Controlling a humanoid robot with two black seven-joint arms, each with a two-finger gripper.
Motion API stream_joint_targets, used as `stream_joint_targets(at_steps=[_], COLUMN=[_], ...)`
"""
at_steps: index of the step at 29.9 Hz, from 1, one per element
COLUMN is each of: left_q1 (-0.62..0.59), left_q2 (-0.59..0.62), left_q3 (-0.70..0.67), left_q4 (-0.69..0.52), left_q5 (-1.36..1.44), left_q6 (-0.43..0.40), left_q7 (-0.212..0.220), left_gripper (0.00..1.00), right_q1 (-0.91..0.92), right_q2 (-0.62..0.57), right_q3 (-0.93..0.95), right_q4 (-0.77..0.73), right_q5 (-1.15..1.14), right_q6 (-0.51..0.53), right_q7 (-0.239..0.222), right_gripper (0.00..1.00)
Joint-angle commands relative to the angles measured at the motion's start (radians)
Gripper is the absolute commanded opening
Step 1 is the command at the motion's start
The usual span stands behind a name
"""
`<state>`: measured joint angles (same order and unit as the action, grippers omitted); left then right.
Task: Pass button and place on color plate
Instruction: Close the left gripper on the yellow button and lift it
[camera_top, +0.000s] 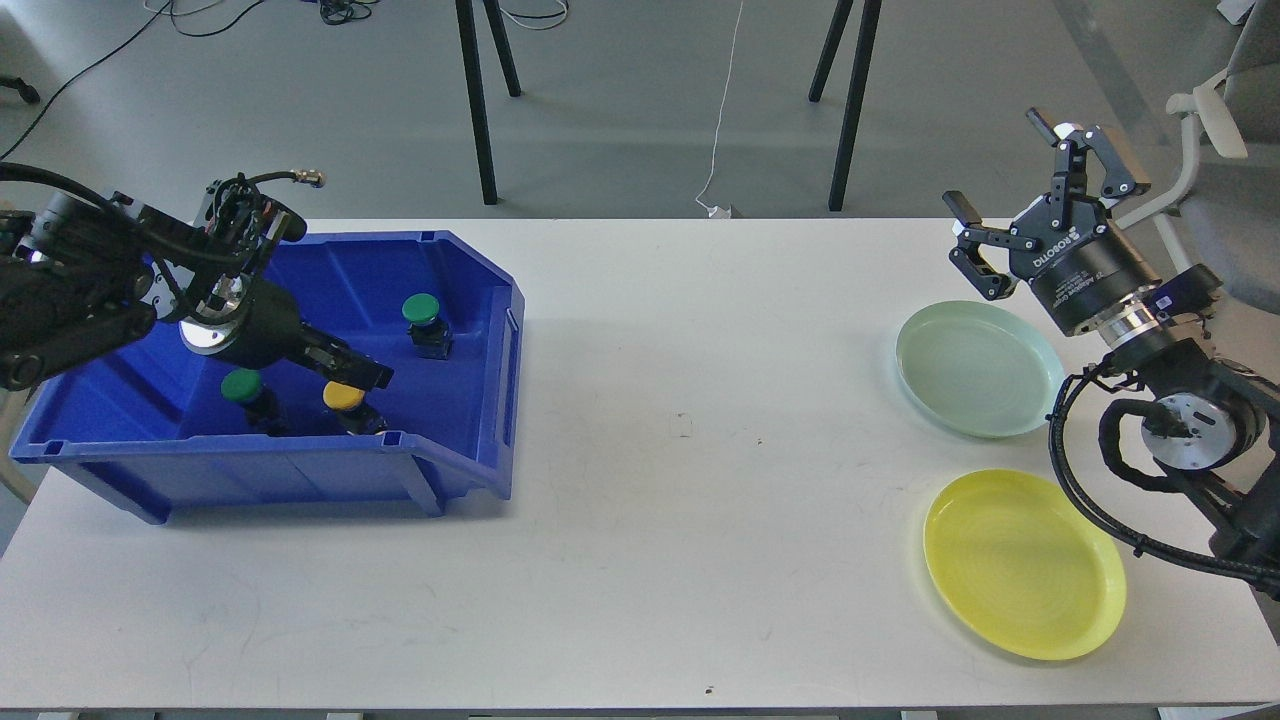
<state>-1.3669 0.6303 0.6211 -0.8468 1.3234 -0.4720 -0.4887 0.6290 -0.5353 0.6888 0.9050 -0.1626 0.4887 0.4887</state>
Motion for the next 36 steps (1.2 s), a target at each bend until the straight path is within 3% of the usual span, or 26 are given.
stream_joint_targets(at_steps=[1,19,30,34,36], left_q1=[0.006,0.031,0.042,0.040,0.040], left_q2=[0.000,0.014,0.032,0.046,0.048], left_q3=[0.002,0.009,0.000,-0.001,-0.001], left_q4=[0.000,0.002,0.000,-0.003,-0.005], left_q5=[0.000,0.003,-0.001,0.000,0.003], left_q6=[0.000,0.001,0.001,0.004,0.006], left_q7=[0.000,0.000,0.000,0.000,0.000], left_gripper=[0.79,0.78,0.73,0.58,0.40], right_q1=[0.000,-0.005,-0.006,-0.012,-0.012], right_q2=[0.000,0.000,0.002,0.002,0.002], right_q3=[0.000,0.000,0.000,0.000,0.000], right_q4=[0.000,0.000,0.000,0.000,0.000], right_q5=[0.000,0.000,0.000,0.000,0.000], right_q6=[0.000,0.000,0.000,0.000,0.000], right_q7=[0.000,0.000,0.000,0.000,0.000], right_gripper=[0.99,0.99,0.99,0.99,0.99])
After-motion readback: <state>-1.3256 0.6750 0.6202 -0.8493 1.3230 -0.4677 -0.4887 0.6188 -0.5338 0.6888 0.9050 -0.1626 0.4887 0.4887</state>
